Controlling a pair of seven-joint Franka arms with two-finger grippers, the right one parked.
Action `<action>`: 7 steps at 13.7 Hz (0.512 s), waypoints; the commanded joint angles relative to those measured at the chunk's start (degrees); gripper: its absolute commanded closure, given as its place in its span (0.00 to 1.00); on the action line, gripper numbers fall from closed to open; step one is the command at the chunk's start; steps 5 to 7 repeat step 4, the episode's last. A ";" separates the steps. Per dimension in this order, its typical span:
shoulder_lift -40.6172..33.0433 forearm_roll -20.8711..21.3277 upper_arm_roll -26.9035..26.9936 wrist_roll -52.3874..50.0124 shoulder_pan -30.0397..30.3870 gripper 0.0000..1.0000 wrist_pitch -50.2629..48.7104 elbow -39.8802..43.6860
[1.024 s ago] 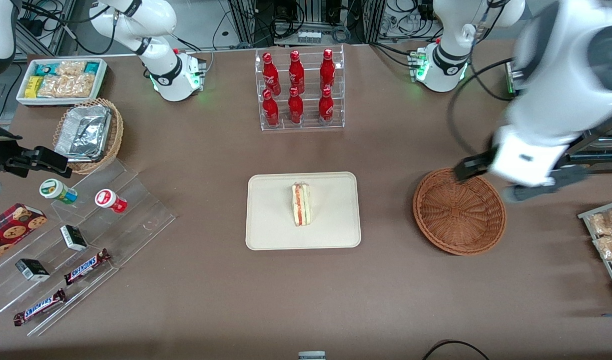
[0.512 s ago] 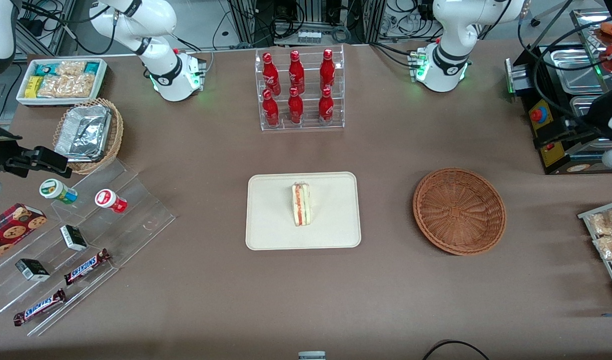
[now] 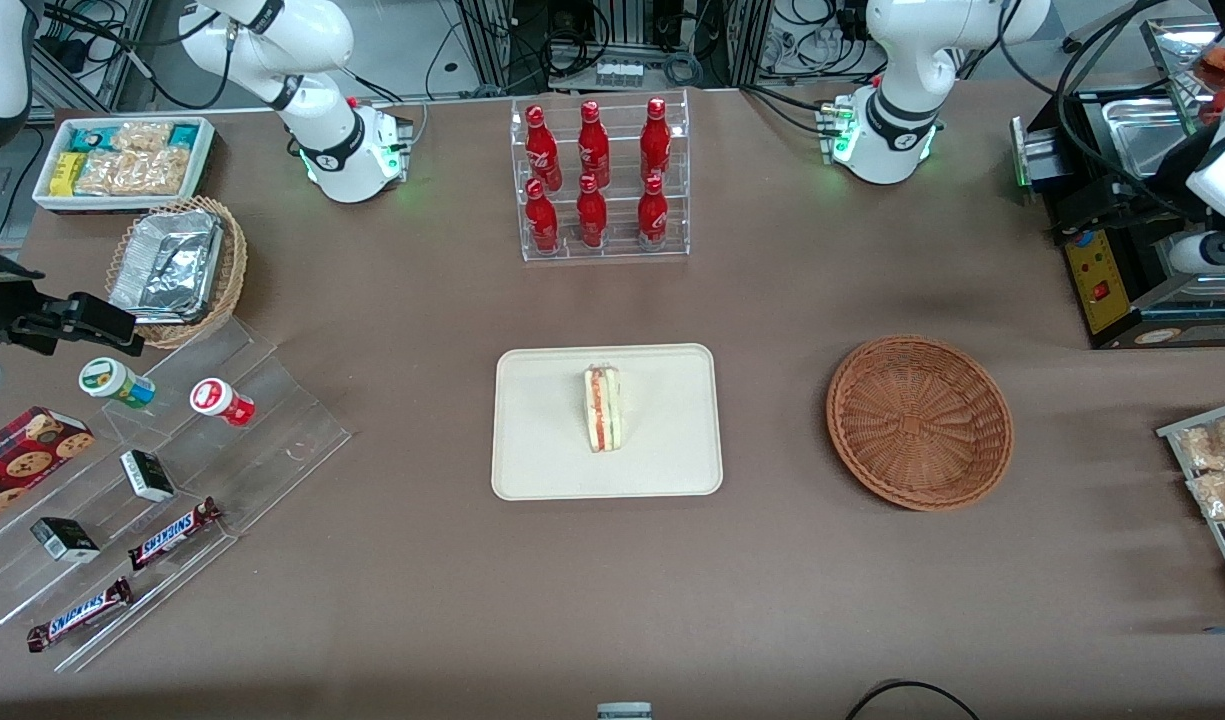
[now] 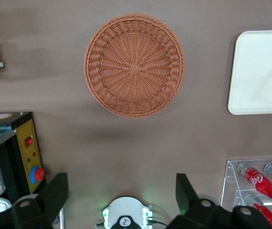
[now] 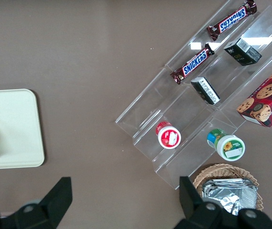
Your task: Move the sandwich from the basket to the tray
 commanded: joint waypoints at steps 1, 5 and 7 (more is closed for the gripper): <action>-0.13 -0.01 -0.61 1.85 0.40 0.01 1.24 -0.70; -0.12 0.17 -0.61 1.85 0.40 0.01 1.33 0.44; -0.12 0.17 -0.61 1.85 0.40 0.01 1.33 0.44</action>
